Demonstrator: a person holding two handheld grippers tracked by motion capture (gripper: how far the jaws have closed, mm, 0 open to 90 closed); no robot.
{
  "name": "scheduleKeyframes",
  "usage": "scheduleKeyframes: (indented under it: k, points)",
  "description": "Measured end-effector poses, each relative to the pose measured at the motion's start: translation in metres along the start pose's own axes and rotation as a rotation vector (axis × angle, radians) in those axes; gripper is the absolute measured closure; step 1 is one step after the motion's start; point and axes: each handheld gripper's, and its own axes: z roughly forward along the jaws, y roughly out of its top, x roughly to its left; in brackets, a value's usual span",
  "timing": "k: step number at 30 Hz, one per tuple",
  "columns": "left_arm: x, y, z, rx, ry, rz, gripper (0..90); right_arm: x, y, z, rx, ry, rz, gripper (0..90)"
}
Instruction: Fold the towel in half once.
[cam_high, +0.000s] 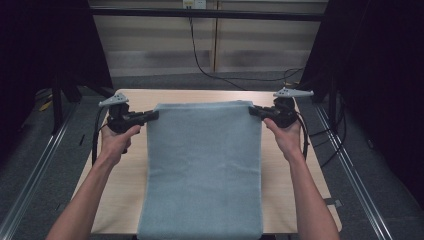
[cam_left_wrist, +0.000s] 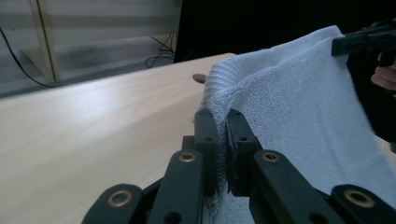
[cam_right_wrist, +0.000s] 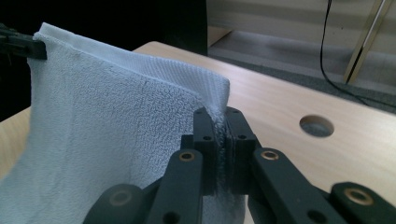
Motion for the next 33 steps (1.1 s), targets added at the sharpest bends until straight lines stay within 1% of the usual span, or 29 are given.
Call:
scheduleKeyframes:
  k: [2,4,8,11,13,15,18,20,21,22,23,24,26,27,28,29,30,32,33]
  points:
    - [0.0,0.015,-0.002,-0.017,0.01,0.007,85.3,0.0,0.012,-0.002,-0.016,-0.012,-0.008,85.8]
    - [0.0,0.028,-0.002,-0.028,0.025,0.013,85.3,0.0,0.024,-0.004,-0.026,-0.022,-0.016,85.9]
    - [0.002,0.048,-0.001,-0.059,0.038,0.014,85.3,-0.001,0.048,-0.006,-0.053,-0.048,-0.029,85.9]
    - [0.003,0.061,0.002,-0.081,0.038,0.006,85.3,-0.003,0.067,-0.009,-0.083,-0.077,-0.035,86.1]
    - [0.003,0.07,0.003,-0.094,0.041,0.007,85.3,-0.005,0.077,-0.01,-0.104,-0.091,-0.024,86.2]
    - [0.002,0.076,0.003,-0.117,0.05,-0.001,85.3,-0.004,0.086,-0.012,-0.119,-0.108,-0.035,86.3]
    - [0.0,0.083,0.002,-0.111,0.052,0.021,85.3,-0.005,0.095,-0.015,-0.128,-0.114,-0.035,86.3]
    - [-0.002,0.081,-0.001,-0.115,0.042,0.021,85.4,-0.004,0.093,-0.016,-0.131,-0.106,-0.027,86.3]
    - [-0.003,0.077,-0.002,-0.102,0.046,0.031,85.4,-0.002,0.09,-0.016,-0.128,-0.096,-0.03,86.3]
    - [-0.004,0.072,-0.003,-0.074,0.053,0.045,85.4,0.0,0.085,-0.016,-0.122,-0.082,-0.029,86.3]
    - [-0.005,0.069,-0.004,-0.069,0.05,0.05,85.3,0.002,0.079,-0.016,-0.095,-0.073,-0.04,86.3]
    - [-0.006,0.063,-0.007,-0.075,0.036,0.047,85.3,0.004,0.075,-0.017,-0.088,-0.069,-0.044,86.2]
    - [-0.01,0.05,-0.013,-0.08,0.013,0.047,85.3,0.007,0.062,-0.02,-0.086,-0.044,-0.031,86.2]
    - [-0.012,0.043,-0.014,-0.072,0.002,0.045,85.3,0.009,0.055,-0.023,-0.09,-0.029,-0.025,86.3]
    - [-0.014,0.035,-0.016,-0.063,0.001,0.033,85.4,0.011,0.049,-0.025,-0.083,-0.023,-0.025,86.2]
    - [-0.017,0.026,-0.018,-0.056,-0.003,0.035,85.4,0.014,0.041,-0.028,-0.081,-0.017,-0.025,86.2]
    - [-0.02,0.017,-0.021,-0.052,-0.012,0.041,85.4,0.017,0.033,-0.03,-0.086,0.002,-0.016,86.2]
    - [-0.023,0.001,-0.027,-0.048,-0.022,0.032,85.4,0.026,0.018,-0.036,-0.075,0.022,-0.024,86.2]
    - [-0.024,-0.006,-0.031,-0.045,-0.026,0.039,85.4,0.029,0.01,-0.038,-0.071,0.034,-0.023,86.2]
